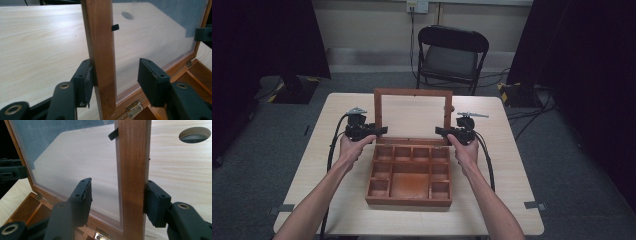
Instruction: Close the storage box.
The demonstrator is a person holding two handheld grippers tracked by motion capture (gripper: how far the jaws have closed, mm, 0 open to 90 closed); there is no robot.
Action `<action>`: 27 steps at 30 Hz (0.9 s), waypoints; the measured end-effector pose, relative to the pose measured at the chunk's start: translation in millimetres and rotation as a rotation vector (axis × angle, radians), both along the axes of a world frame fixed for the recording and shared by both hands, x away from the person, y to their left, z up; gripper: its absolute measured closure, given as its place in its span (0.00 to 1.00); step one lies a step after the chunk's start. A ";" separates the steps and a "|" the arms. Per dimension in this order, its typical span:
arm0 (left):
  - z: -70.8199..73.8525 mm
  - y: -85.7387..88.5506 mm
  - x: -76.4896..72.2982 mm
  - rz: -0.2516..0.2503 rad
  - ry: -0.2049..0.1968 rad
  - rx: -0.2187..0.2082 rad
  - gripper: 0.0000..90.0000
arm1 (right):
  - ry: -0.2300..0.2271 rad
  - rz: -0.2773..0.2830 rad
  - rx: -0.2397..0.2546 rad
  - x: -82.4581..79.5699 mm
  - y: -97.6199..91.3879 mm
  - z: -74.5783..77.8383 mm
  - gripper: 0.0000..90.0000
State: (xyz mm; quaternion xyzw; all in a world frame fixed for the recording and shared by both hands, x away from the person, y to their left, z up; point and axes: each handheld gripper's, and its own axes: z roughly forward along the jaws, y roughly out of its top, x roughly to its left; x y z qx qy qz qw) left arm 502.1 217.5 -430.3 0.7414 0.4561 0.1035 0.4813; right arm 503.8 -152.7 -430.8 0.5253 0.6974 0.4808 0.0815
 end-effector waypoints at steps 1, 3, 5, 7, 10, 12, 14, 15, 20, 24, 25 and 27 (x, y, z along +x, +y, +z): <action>0.5 0.1 -0.7 0.000 -0.001 0.000 0.53 | -0.005 0.006 -0.009 -0.9 0.3 0.8 0.50; 2.1 0.7 -2.0 -0.004 -0.004 0.001 0.53 | -0.005 0.012 -0.012 -2.3 -0.2 2.1 0.50; 3.5 2.8 -3.5 -0.012 -0.003 -0.008 0.55 | -0.006 0.016 -0.007 -4.2 -1.2 3.4 0.50; 4.8 3.6 -5.2 -0.015 -0.009 -0.007 0.56 | -0.015 0.023 -0.005 -5.8 -1.8 4.5 0.50; 6.1 4.3 -6.9 -0.021 -0.013 -0.008 0.57 | -0.017 0.031 -0.007 -8.0 -1.6 6.2 0.50; 6.5 5.1 -7.6 -0.030 -0.018 0.003 0.58 | -0.025 0.036 -0.018 -9.5 -1.5 6.1 0.50; 6.8 5.2 -8.2 -0.029 -0.022 0.001 0.59 | -0.028 0.040 -0.014 -11.4 -2.2 6.1 0.49; 7.1 5.6 -8.6 -0.030 -0.022 0.001 0.60 | -0.030 0.040 -0.013 -11.9 -2.4 6.1 0.49; 8.3 7.6 -10.6 -0.036 -0.033 0.010 0.64 | -0.034 0.054 -0.013 -14.3 -3.3 7.2 0.49; 9.1 8.7 -12.6 -0.043 -0.035 0.011 0.64 | -0.035 0.062 -0.021 -16.6 -3.4 9.0 0.49; 9.5 8.7 -13.2 -0.041 -0.034 0.007 0.64 | -0.034 0.063 -0.022 -16.9 -3.4 9.4 0.48; 9.4 9.4 -13.7 -0.047 -0.036 0.001 0.64 | -0.034 0.070 -0.024 -17.5 -3.6 10.1 0.48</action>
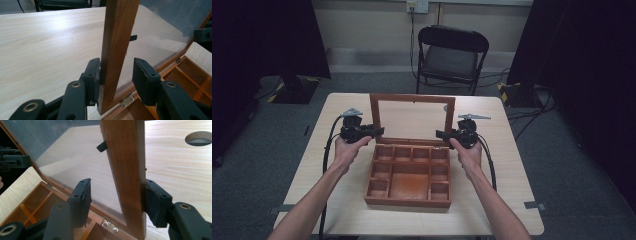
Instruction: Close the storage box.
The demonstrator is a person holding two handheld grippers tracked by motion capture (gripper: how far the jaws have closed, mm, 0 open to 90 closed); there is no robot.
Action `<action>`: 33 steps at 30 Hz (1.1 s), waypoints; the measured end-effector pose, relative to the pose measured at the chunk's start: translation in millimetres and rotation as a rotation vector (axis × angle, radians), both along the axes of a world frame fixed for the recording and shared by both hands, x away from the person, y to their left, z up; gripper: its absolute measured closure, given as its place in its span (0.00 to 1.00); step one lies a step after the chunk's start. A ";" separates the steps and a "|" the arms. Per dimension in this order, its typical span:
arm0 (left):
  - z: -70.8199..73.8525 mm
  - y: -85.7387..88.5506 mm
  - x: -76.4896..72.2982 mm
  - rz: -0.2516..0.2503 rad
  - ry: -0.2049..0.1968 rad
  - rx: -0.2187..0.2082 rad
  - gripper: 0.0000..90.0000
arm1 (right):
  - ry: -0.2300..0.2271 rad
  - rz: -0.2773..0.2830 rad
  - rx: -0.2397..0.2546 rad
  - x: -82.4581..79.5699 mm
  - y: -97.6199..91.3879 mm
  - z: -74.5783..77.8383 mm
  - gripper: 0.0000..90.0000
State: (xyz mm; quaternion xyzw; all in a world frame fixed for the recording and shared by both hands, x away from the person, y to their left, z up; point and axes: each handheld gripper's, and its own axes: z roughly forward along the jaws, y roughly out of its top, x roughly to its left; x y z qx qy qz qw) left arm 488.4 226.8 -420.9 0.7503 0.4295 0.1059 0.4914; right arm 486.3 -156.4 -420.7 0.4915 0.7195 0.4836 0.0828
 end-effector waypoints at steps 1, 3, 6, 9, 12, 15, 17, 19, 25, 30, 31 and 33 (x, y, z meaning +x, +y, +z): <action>0.2 0.3 -0.4 -0.002 0.001 -0.002 0.64 | 0.000 0.000 -0.001 -0.2 0.1 0.2 0.48; 0.7 0.9 -1.2 -0.008 0.000 -0.002 0.64 | 0.004 0.000 -0.006 -1.2 0.2 0.2 0.47; 1.0 2.1 -3.5 -0.017 0.000 -0.001 0.64 | 0.005 0.001 -0.001 -3.4 0.2 0.2 0.46; 1.9 2.9 -6.8 -0.025 -0.005 0.000 0.64 | 0.007 0.003 0.003 -5.5 -0.4 1.1 0.45; 3.1 3.9 -9.6 -0.038 -0.005 0.003 0.63 | 0.006 0.004 0.001 -9.1 -1.1 3.2 0.45; 4.7 4.3 -12.5 -0.042 -0.003 -0.002 0.62 | 0.007 0.009 0.004 -12.6 -2.8 4.7 0.44; 5.0 4.4 -15.0 -0.039 -0.006 -0.001 0.62 | 0.008 0.006 0.005 -15.4 -4.3 5.2 0.44; 4.5 5.0 -16.9 -0.045 -0.013 -0.001 0.62 | 0.009 0.004 -0.006 -17.8 -4.7 5.6 0.45; 4.7 4.8 -23.5 -0.031 -0.019 -0.001 0.59 | 0.012 -0.004 -0.023 -23.7 -6.5 6.4 0.45; 7.4 3.3 -30.0 -0.012 -0.028 0.000 0.58 | 0.011 -0.016 -0.049 -29.7 -4.3 9.0 0.43; 8.6 4.0 -31.9 -0.015 -0.032 0.015 0.57 | 0.012 -0.015 -0.054 -30.8 -4.3 9.8 0.43; 9.9 4.5 -36.0 -0.017 -0.038 0.004 0.57 | 0.006 -0.010 -0.056 -34.6 -5.0 12.3 0.43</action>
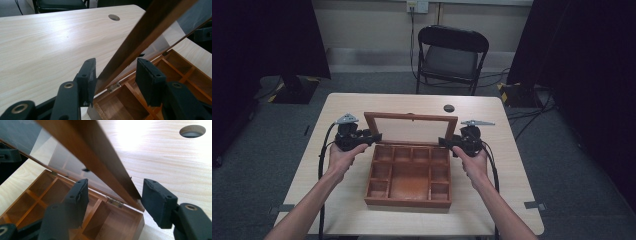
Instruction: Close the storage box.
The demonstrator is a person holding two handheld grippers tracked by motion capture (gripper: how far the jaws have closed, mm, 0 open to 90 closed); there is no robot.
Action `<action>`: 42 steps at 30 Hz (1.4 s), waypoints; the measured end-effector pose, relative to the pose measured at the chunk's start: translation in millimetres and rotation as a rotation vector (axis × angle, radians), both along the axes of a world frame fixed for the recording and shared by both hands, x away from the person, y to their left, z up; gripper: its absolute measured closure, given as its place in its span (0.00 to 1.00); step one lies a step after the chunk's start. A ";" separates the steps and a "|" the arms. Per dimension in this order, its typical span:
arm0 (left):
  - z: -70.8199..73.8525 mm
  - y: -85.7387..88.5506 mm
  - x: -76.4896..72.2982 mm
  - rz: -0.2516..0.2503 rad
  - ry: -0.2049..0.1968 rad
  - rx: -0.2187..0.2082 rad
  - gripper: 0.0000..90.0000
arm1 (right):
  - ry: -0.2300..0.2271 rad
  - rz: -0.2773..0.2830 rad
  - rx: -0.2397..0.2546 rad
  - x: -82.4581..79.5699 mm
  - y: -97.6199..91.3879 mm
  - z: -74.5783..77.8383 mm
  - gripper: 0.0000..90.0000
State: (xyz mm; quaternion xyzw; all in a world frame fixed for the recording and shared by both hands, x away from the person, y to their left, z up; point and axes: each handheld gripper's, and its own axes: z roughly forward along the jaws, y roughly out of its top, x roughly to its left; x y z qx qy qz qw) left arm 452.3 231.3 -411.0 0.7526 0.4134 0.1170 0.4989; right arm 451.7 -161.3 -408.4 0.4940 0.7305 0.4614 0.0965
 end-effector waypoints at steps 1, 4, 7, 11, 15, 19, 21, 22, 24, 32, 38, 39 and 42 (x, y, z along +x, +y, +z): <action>0.5 0.6 -1.3 -0.004 -0.002 -0.002 0.57 | 0.001 0.003 0.001 -1.9 -0.4 1.4 0.43; 2.0 2.4 -5.9 -0.016 -0.008 -0.002 0.56 | -0.001 0.007 -0.005 -5.5 -1.2 2.7 0.43; 2.9 3.1 -10.7 -0.033 -0.013 0.014 0.56 | 0.016 0.009 -0.014 -9.8 -0.3 1.1 0.43; 2.5 6.3 -17.1 -0.062 -0.011 0.023 0.57 | 0.026 0.012 0.000 -14.3 -1.5 -3.6 0.42; 1.2 7.3 -21.9 -0.065 0.001 0.031 0.53 | 0.032 0.022 0.005 -17.5 -3.0 -7.9 0.42; -0.9 7.1 -26.0 -0.058 0.001 0.008 0.46 | 0.031 0.027 -0.014 -20.0 -1.5 -8.6 0.42; -1.7 6.2 -26.2 -0.062 -0.002 -0.003 0.45 | 0.032 0.023 -0.011 -19.0 -0.2 -9.2 0.42; -2.0 5.1 -25.8 -0.062 0.002 -0.004 0.43 | 0.030 0.024 -0.015 -17.7 0.7 -9.3 0.42; -2.2 3.7 -26.5 -0.060 0.001 -0.001 0.38 | 0.029 0.028 -0.021 -15.0 3.5 -9.6 0.42; -7.2 4.4 -24.0 -0.081 0.041 -0.010 0.32 | 0.025 0.057 -0.021 -17.2 -3.4 -12.5 0.41; -7.6 2.9 -27.0 -0.081 0.027 0.026 0.30 | 0.049 0.061 -0.014 -24.5 -14.0 -11.1 0.41; -7.9 2.4 -27.9 -0.075 0.026 0.024 0.29 | 0.049 0.064 -0.020 -26.6 -16.0 -10.2 0.41; -8.1 2.2 -29.3 -0.072 0.021 0.029 0.29 | 0.058 0.046 -0.020 -34.1 -27.1 -9.3 0.41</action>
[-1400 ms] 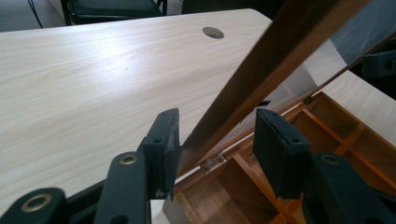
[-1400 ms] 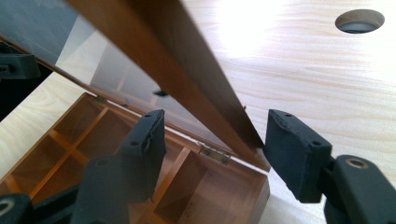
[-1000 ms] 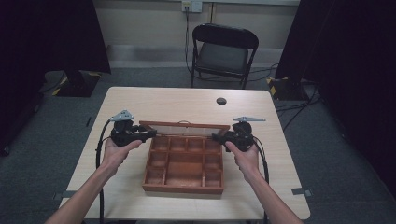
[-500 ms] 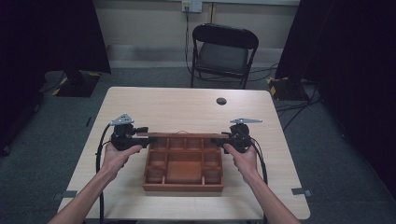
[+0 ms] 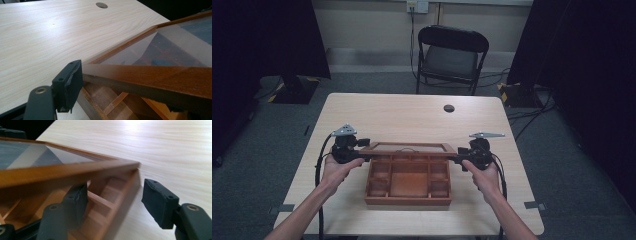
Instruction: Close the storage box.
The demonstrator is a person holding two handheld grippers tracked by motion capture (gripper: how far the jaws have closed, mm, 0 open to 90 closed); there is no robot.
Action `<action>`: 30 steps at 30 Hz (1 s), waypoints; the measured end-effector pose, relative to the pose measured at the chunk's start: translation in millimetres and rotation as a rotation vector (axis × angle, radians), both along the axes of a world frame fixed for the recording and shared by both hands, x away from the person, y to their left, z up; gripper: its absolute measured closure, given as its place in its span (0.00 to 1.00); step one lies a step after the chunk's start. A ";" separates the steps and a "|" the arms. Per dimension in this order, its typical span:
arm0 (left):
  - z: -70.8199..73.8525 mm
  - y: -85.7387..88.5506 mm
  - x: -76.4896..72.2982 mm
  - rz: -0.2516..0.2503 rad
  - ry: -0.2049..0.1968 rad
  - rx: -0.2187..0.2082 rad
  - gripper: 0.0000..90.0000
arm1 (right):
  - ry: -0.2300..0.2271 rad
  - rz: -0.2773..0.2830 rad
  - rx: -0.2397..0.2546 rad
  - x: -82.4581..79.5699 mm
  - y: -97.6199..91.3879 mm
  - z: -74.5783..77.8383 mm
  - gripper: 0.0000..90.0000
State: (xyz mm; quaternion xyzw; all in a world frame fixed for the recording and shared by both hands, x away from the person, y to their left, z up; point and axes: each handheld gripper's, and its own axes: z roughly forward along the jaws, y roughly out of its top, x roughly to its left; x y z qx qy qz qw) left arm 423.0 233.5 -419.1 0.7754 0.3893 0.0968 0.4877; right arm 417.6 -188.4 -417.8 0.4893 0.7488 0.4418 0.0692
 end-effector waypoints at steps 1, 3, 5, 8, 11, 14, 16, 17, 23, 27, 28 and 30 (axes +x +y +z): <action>-0.3 0.1 -1.1 0.000 0.005 -0.009 0.29 | 0.003 -0.008 -0.008 -0.9 -2.8 0.4 0.41; -0.2 0.6 -3.1 0.000 0.004 -0.017 0.30 | -0.005 -0.033 -0.010 -3.2 -11.1 3.7 0.42; 0.7 0.8 -6.0 -0.001 0.000 -0.016 0.30 | -0.021 -0.056 -0.008 -4.1 -16.6 7.1 0.43; 1.2 1.9 -7.8 -0.015 -0.006 -0.021 0.28 | -0.024 -0.059 -0.023 -2.7 -20.4 12.5 0.47; 0.2 2.7 -10.4 -0.018 -0.010 -0.016 0.24 | -0.030 -0.046 -0.010 -2.5 -20.5 15.9 0.48; 0.2 3.2 -14.0 -0.014 -0.017 -0.024 0.23 | -0.049 -0.035 -0.010 -2.7 -14.8 29.8 0.48; 1.1 4.8 -15.3 -0.013 -0.022 -0.011 0.23 | -0.044 -0.003 0.001 -2.6 -11.3 39.7 0.47; 0.9 5.0 -16.4 -0.009 -0.019 -0.021 0.22 | -0.046 0.012 0.003 -3.0 -8.7 45.1 0.46; -0.8 5.7 -18.3 -0.018 -0.010 0.002 0.21 | -0.101 0.142 0.056 -6.8 15.1 76.3 0.47; -1.1 5.9 -19.2 -0.021 -0.014 0.012 0.21 | -0.113 0.248 0.063 -3.8 41.3 91.7 0.49; -1.3 6.8 -19.4 -0.024 -0.015 0.007 0.21 | -0.111 0.273 0.062 -3.2 48.3 94.8 0.51; -2.0 7.8 -20.0 -0.017 -0.013 0.011 0.21 | -0.116 0.330 0.065 -3.3 61.8 100.1 0.58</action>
